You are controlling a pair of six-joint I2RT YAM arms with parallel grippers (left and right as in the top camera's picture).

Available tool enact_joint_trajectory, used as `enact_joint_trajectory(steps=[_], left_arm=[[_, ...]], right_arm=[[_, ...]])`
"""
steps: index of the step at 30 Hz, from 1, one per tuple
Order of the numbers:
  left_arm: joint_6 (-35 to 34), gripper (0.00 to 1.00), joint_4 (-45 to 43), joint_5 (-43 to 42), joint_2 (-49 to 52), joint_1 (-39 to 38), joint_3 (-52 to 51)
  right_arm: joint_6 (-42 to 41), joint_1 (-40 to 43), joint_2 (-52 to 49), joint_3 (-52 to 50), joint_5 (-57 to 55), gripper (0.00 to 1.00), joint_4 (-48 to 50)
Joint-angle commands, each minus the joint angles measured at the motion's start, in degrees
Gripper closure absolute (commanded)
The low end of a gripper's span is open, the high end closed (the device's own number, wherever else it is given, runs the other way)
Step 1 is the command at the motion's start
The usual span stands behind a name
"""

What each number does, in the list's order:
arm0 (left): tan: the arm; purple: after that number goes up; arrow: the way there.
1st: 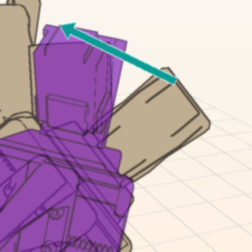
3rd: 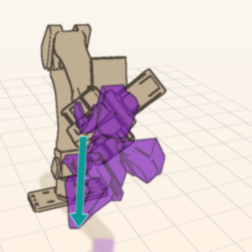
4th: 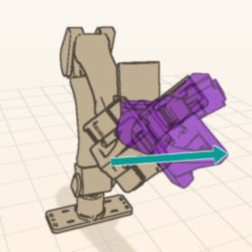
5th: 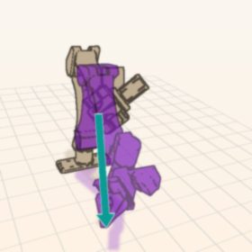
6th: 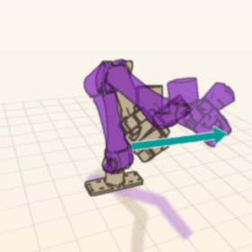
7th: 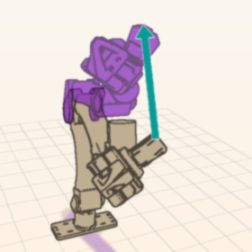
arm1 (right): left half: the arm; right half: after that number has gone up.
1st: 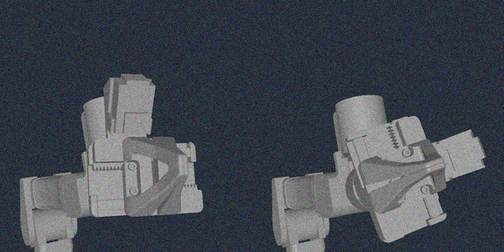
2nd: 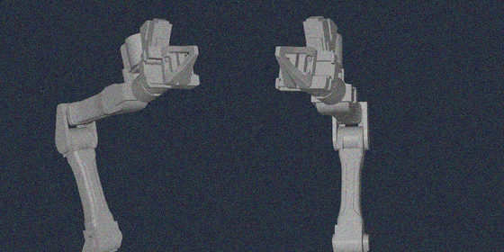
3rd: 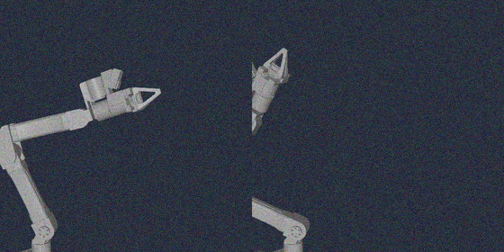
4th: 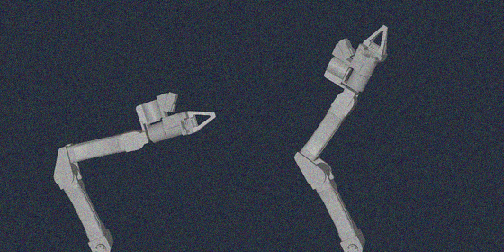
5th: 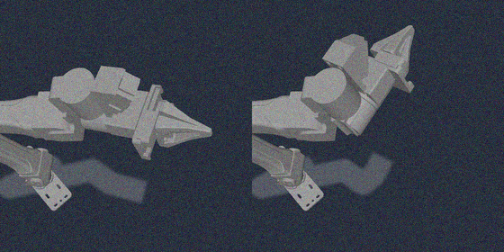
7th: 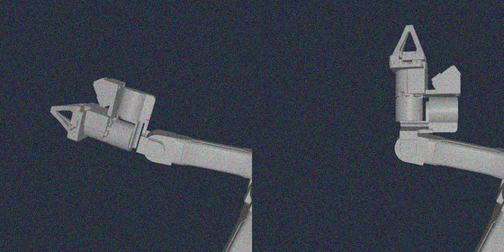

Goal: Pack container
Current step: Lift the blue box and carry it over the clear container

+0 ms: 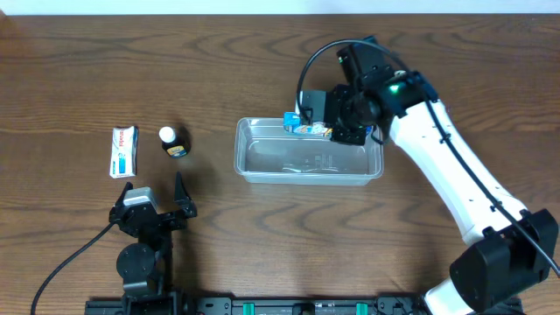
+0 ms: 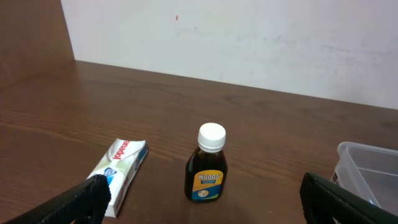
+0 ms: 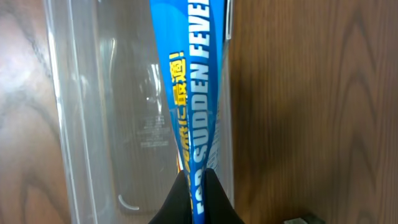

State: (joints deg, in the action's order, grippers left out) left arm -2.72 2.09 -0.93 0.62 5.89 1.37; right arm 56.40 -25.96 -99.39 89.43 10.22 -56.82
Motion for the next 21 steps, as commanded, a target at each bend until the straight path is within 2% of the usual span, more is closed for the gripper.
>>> enact_joint_trajectory(steps=[1,21], left_arm=[[0.79,0.02,2.10,1.14,-0.28,0.04,-1.14],[0.79,0.02,2.10,1.14,-0.28,0.04,-1.14]], right_arm=[[-2.82,-2.27,-0.28,-2.21,-3.65,0.99,0.90],[0.83,-1.05,-0.28,-13.03,0.94,0.99,8.55]])
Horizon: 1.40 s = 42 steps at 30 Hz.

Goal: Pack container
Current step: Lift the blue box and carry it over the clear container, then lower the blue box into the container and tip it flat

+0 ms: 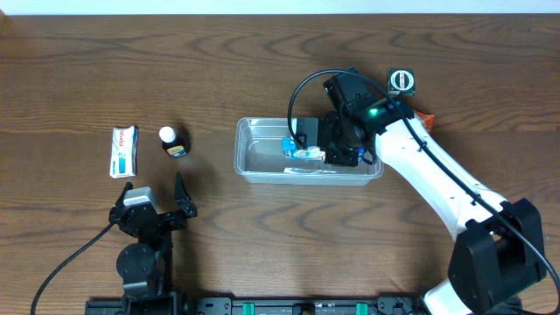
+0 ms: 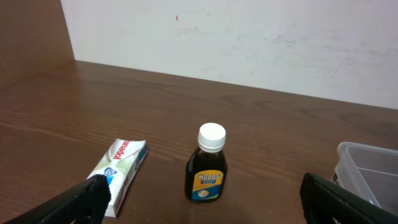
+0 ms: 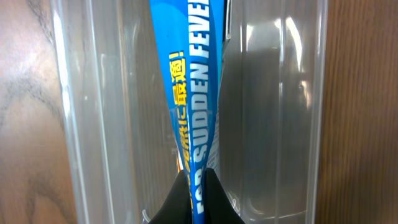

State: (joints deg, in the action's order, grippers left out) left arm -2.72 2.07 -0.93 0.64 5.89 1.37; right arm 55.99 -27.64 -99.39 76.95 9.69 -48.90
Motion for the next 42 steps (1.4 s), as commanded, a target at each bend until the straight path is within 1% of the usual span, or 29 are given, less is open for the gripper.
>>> enact_joint_trajectory(steps=[1,9,15,28,42], left_arm=[[0.79,0.02,2.12,1.14,-0.31,0.04,-1.14],[0.79,0.02,2.12,1.14,-0.31,0.04,-1.14],[0.79,0.02,2.12,1.14,-0.31,0.04,-1.14],[0.79,0.02,2.12,1.14,-0.31,0.04,-1.14],[0.79,0.02,2.12,1.14,-0.31,0.04,-1.14]], right_arm=[[1.38,0.83,-0.28,-0.79,1.49,0.99,0.85],[1.99,2.73,-0.31,-1.33,1.49,0.99,1.75],[4.35,3.80,-1.51,-1.36,1.51,0.99,1.86],[4.37,4.07,-6.19,-1.36,2.34,0.99,2.73],[4.94,6.01,-6.60,-1.36,0.17,0.99,4.85]])
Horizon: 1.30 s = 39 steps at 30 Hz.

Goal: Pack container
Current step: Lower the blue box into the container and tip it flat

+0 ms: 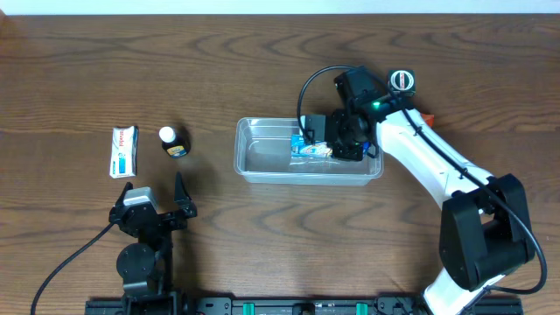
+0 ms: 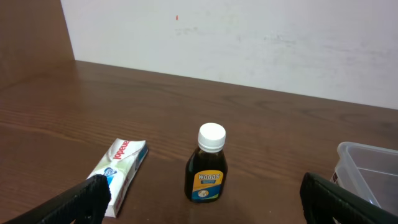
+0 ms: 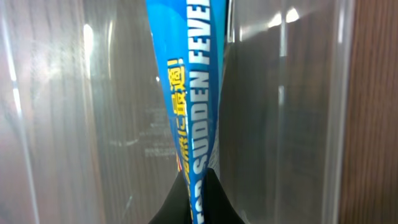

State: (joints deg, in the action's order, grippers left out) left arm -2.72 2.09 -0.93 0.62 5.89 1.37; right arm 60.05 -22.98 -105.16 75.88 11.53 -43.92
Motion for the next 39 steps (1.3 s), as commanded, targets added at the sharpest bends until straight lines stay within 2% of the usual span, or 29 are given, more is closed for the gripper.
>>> enact_joint_trajectory(steps=[1,17,19,20,26,31,39], left_arm=[[0.79,0.02,2.10,1.14,-0.28,0.04,-1.14],[0.79,0.02,2.10,1.14,-0.28,0.04,-1.14],[0.79,0.02,2.10,1.14,-0.28,0.04,-1.14],[0.76,0.02,2.10,1.14,-0.28,0.04,-1.14],[0.76,0.02,2.10,1.14,-0.28,0.04,-1.14],[0.79,0.02,2.10,1.14,-0.28,0.04,-1.14],[0.79,0.02,2.10,1.14,-0.28,0.04,-1.14]], right_arm=[[0.87,1.60,-0.83,-0.28,-1.68,0.99,-0.24],[-1.79,1.86,-0.81,-0.28,-0.50,0.98,1.14],[-2.69,1.86,-0.81,-0.26,-0.52,0.94,1.16],[-3.15,1.86,-0.81,-0.26,-0.52,0.86,1.20],[-3.91,1.55,-0.81,-0.26,-0.57,0.71,1.05],[-4.35,1.55,-0.81,-0.24,-0.55,0.69,1.05],[-5.44,0.07,1.01,-0.22,-0.52,0.71,-0.26]])
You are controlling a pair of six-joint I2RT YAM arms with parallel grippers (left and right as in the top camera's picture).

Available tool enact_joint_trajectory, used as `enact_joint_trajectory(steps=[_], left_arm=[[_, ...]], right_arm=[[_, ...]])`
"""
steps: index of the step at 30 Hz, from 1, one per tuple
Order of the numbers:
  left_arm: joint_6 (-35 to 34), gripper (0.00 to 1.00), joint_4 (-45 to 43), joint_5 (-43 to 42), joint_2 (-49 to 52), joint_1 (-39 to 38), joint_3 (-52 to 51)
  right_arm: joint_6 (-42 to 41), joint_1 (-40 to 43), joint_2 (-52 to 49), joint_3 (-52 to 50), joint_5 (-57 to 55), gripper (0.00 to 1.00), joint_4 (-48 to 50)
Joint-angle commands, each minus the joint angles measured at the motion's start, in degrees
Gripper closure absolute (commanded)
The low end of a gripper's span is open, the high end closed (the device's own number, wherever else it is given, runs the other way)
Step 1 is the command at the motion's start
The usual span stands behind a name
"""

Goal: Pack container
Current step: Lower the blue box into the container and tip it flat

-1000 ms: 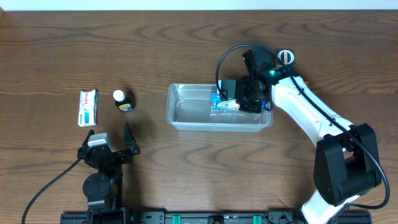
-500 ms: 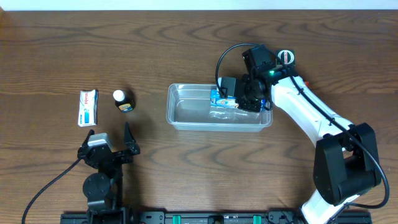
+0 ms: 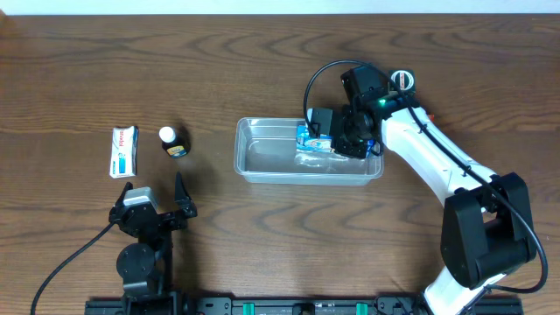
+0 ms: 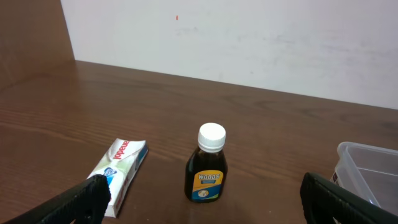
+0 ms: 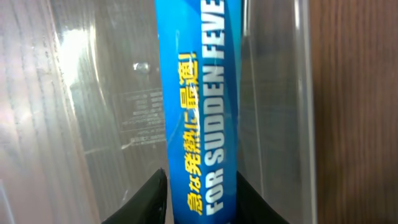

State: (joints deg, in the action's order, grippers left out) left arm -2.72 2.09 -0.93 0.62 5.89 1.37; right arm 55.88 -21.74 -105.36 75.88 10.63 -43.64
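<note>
The clear plastic container point(image 3: 254, 166) sits mid-table. Inside its right end lies a blue fever-patch pack point(image 3: 312, 138). My right gripper point(image 3: 337, 140) is down in the container with its jaws parted on either side of the pack. The right wrist view shows the pack point(image 5: 199, 93) broad and flat between the two black fingers point(image 5: 155, 199), the right gripper point(image 5: 202, 208) open around it. My left gripper point(image 3: 156, 188) rests open near the front edge. A dark syrup bottle point(image 4: 207, 165) and a toothpaste box point(image 4: 121, 165) stand ahead of it.
The bottle point(image 3: 172, 140) and toothpaste box point(image 3: 123, 150) lie left of the container. A black round object point(image 3: 402, 80) and something orange point(image 3: 426, 118) sit behind the right arm. The container's clear wall point(image 5: 298, 93) runs close on the gripper's right.
My right gripper's jaws, pinched shut on the blue pack before, now stand apart with the pack lying flat between them in the container. The left arm has not moved.
My right gripper held the blue pack, shut on it, over the container's back rim. Then it was over the inside of the container, then lower toward the right end. Now the jaws are parted and the pack lies in the container. The left side stayed unchanged.
</note>
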Motion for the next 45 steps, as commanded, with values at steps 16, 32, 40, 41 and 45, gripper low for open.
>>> enact_joint_trajectory(steps=[16,32,40,41,45], left_arm=[[0.79,0.02,2.10,1.14,-0.28,0.04,-1.14],[0.79,0.02,2.10,1.14,-0.28,0.04,-1.14],[0.79,0.02,2.10,1.14,-0.28,0.04,-1.14],[0.79,0.02,2.10,1.14,-0.28,0.04,-1.14],[0.76,0.02,2.10,1.14,-0.28,0.04,-1.14]], right_arm=[[-8.37,-7.28,10.95,-0.22,0.37,0.69,-4.61],[-26.05,-6.51,10.95,-0.22,6.71,0.99,3.17],[-52.11,-5.31,8.76,-0.24,-13.33,0.99,14.49],[-53.42,-5.31,8.11,-0.24,-14.51,0.98,14.82],[-56.22,-5.31,5.86,-0.24,-15.15,0.99,14.99]])
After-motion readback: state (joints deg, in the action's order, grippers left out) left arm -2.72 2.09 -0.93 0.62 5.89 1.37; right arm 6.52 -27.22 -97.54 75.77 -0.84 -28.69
